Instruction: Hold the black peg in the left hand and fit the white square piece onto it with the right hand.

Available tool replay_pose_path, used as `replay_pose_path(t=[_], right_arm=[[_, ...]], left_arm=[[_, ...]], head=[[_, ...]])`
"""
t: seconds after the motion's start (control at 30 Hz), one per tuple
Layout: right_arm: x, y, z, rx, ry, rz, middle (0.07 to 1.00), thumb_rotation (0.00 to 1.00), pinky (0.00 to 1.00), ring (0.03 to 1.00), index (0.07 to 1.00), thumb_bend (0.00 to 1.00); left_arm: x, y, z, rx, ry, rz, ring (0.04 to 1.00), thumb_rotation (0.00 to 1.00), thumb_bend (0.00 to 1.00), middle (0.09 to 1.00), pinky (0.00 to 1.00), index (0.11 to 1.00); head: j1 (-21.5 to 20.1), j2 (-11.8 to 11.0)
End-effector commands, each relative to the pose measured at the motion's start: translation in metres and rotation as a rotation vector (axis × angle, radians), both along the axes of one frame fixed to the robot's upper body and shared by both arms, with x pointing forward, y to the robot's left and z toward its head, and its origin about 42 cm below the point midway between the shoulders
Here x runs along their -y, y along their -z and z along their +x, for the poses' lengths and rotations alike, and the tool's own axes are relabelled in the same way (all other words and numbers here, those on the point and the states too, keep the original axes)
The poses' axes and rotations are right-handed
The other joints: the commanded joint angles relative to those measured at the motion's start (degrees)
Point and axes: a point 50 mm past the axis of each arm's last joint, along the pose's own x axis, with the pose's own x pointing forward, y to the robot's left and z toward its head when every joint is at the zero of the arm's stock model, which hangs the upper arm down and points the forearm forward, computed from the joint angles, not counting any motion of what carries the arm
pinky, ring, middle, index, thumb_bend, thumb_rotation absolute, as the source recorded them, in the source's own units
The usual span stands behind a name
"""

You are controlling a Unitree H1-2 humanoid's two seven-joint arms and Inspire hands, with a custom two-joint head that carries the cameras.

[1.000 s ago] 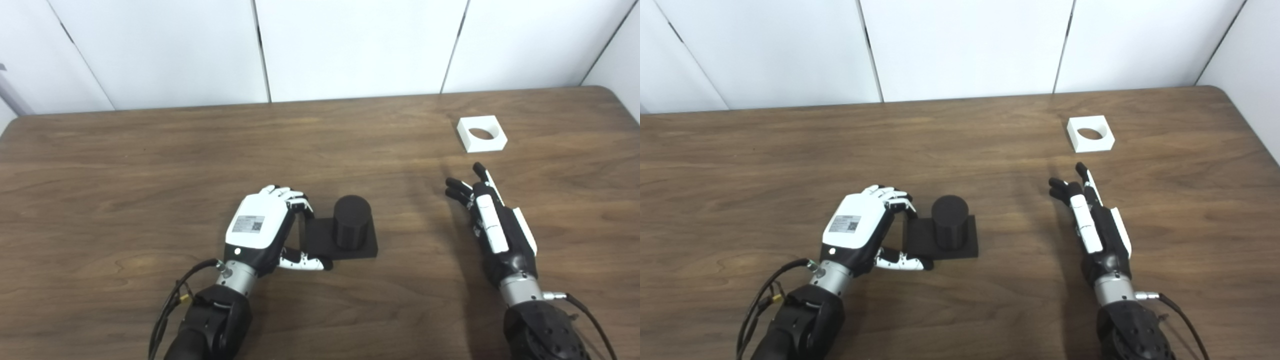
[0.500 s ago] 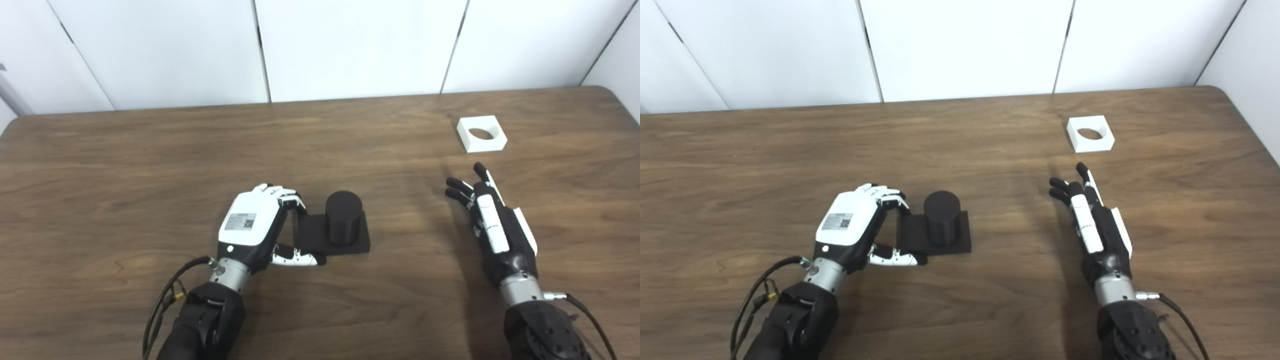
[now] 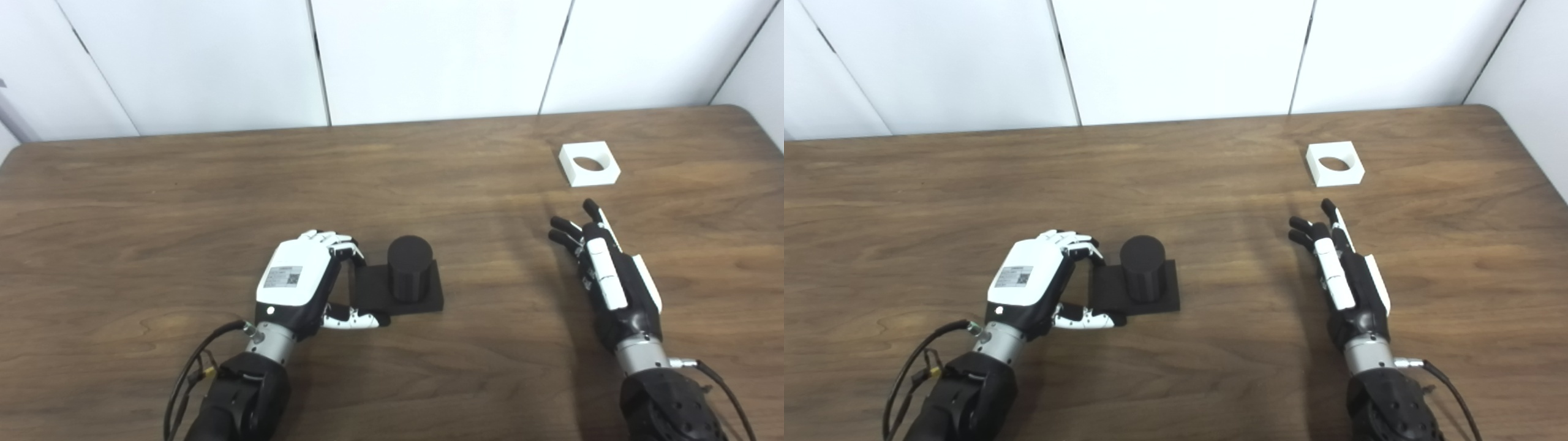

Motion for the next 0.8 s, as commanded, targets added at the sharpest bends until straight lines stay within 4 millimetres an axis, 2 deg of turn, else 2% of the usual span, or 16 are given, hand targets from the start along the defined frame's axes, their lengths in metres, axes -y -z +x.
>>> replay_pose_path(t=[0.0, 0.07, 0.17, 0.27, 0.4, 0.47, 0.53, 0.63, 0.77], right_arm=[[-0.008, -0.013, 0.009, 0.073, 0.015, 0.034, 0.822, 0.81, 1.00, 0.830, 0.976, 0.59], [-0.006, -0.017, 0.010, 0.075, 0.015, 0.019, 0.830, 0.81, 1.00, 0.838, 0.982, 0.58], [-0.001, -0.027, 0.017, 0.085, 0.015, -0.011, 0.841, 0.80, 1.00, 0.858, 0.979, 0.62], [0.007, -0.040, 0.027, 0.102, 0.006, -0.053, 0.844, 0.74, 0.97, 0.861, 0.969, 0.56], [0.019, -0.056, 0.040, 0.122, -0.008, -0.134, 0.895, 0.68, 0.99, 0.930, 0.982, 0.52], [0.029, -0.067, 0.051, 0.124, -0.001, -0.256, 0.908, 0.64, 1.00, 0.935, 0.979, 0.53], [0.038, -0.079, 0.063, 0.127, 0.006, -0.374, 0.897, 0.60, 0.95, 0.914, 0.959, 0.57], [0.053, -0.096, 0.081, 0.123, 0.005, -0.468, 0.908, 0.54, 0.99, 0.929, 0.947, 0.61], [0.066, -0.116, 0.103, 0.121, 0.008, -0.612, 0.904, 0.50, 0.93, 0.907, 0.933, 0.68]], left_arm=[[-0.018, 0.006, -0.006, -0.035, -0.037, 0.064, 0.822, 0.05, 0.52, 0.770, 0.87, 0.487], [-0.019, 0.006, -0.008, -0.039, -0.038, 0.064, 0.823, 0.05, 0.52, 0.771, 0.87, 0.487], [-0.019, 0.008, -0.010, -0.038, -0.039, 0.058, 0.824, 0.05, 0.52, 0.775, 0.87, 0.487], [-0.019, 0.009, -0.011, -0.040, -0.041, 0.048, 0.829, 0.05, 0.52, 0.775, 0.88, 0.487], [-0.017, 0.010, -0.013, -0.048, -0.039, 0.040, 0.829, 0.05, 0.52, 0.777, 0.87, 0.487], [-0.017, 0.012, -0.014, -0.054, -0.037, 0.046, 0.829, 0.05, 0.52, 0.778, 0.87, 0.487], [-0.016, 0.013, -0.015, -0.060, -0.037, 0.044, 0.829, 0.05, 0.52, 0.779, 0.88, 0.487], [-0.015, 0.015, -0.015, -0.055, -0.034, 0.034, 0.818, 0.05, 0.52, 0.772, 0.86, 0.487], [-0.015, 0.017, -0.017, -0.055, -0.037, 0.051, 0.812, 0.05, 0.52, 0.768, 0.86, 0.487]], head=[[-0.29, -0.02], [-0.52, -0.11], [-0.82, -0.24], [-1.31, -0.54], [-2.88, -1.24], [-3.81, -1.36], [-4.14, -1.44], [-5.09, -1.90], [-7.73, -3.04]])
